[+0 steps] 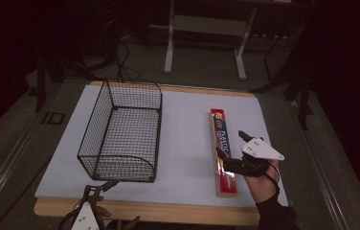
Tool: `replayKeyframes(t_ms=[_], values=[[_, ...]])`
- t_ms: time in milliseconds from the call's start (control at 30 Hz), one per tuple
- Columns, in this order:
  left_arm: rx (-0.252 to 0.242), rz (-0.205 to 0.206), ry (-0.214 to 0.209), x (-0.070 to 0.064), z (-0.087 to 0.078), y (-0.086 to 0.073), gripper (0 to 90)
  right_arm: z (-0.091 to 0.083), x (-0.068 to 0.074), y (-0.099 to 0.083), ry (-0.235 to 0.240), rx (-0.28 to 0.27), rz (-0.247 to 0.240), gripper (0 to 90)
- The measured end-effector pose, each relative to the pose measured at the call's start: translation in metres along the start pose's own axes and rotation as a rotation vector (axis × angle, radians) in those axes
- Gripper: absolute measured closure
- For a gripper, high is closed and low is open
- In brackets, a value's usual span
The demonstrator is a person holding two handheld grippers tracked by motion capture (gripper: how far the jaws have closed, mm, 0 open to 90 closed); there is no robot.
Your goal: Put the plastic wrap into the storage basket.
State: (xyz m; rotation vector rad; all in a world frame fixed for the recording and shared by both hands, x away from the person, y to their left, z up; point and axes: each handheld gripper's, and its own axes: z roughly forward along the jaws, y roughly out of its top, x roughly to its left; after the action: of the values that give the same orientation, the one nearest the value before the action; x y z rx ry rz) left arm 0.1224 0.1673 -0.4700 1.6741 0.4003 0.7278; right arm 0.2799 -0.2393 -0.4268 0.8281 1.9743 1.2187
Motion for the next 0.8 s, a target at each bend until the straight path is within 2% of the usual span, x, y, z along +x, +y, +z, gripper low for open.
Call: replayKeyframes(t_ms=[200,333,533,600,633,733,800], values=[[0.003,0.002,-0.005,-0.001,0.001,0.0,0.1,0.025,-0.01,0.003,-0.026,0.07,0.041,10.9],[-0.003,0.009,-0.001,-0.001,0.001,0.0,0.1,0.036,-0.017,0.007,-0.043,0.095,0.057,10.7],[-0.006,0.007,-0.003,-0.001,0.0,0.0,0.1,0.055,-0.032,0.006,-0.064,0.156,0.151,10.7],[-0.009,0.009,-0.003,-0.001,0.0,0.0,0.1,0.06,-0.036,0.005,-0.057,0.181,0.18,10.7],[-0.009,0.01,-0.003,-0.001,0.0,0.001,0.1,0.064,-0.037,0.004,-0.038,0.2,0.188,10.7],[-0.011,0.01,-0.004,0.0,0.0,0.001,0.1,0.076,-0.04,0.001,-0.014,0.28,0.205,10.9],[-0.011,0.011,-0.003,-0.001,0.0,0.001,0.1,0.083,-0.042,-0.001,-0.003,0.334,0.242,12.9]])
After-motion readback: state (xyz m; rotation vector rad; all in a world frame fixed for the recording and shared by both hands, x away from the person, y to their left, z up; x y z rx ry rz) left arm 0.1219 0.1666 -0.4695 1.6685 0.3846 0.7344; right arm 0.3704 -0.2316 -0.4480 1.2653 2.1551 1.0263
